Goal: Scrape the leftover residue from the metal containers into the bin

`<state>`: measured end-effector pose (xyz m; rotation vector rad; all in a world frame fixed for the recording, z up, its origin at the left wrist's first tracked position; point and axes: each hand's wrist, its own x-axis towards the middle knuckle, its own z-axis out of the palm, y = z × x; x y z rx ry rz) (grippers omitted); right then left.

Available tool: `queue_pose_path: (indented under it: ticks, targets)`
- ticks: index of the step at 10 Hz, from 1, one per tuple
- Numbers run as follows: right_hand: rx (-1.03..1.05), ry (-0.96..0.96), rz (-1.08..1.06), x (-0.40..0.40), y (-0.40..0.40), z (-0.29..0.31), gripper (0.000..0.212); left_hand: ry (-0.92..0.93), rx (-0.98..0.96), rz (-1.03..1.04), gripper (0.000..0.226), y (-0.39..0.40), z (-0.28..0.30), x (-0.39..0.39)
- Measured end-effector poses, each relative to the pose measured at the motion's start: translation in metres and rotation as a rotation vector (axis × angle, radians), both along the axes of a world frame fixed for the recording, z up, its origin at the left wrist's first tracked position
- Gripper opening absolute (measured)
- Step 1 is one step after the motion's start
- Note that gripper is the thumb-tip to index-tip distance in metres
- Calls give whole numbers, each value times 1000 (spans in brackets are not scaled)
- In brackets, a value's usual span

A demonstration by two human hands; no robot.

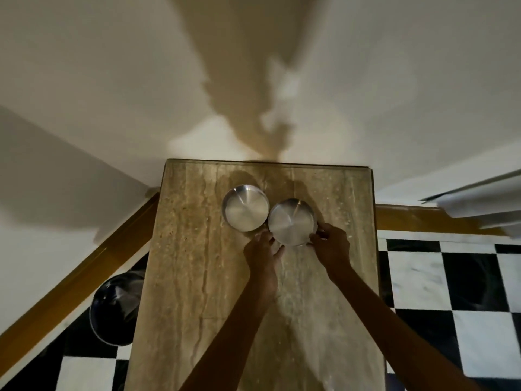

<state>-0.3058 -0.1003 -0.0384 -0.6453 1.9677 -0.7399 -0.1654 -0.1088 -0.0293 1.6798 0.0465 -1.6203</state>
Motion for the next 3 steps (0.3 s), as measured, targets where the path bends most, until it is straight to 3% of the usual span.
queue_pose_path:
  ticks: [1,2,3]
  targets:
    - [-34,-52,-108,-4,3,0,46,122,-32,47,24,-2,9,2]
    - [-26,-59,-159,-4,7,14,42,139,10,-73,16,-6,8,13]
    - [-68,42,-100,5,22,41,36,217,-8,-270,23,-1,26,24]
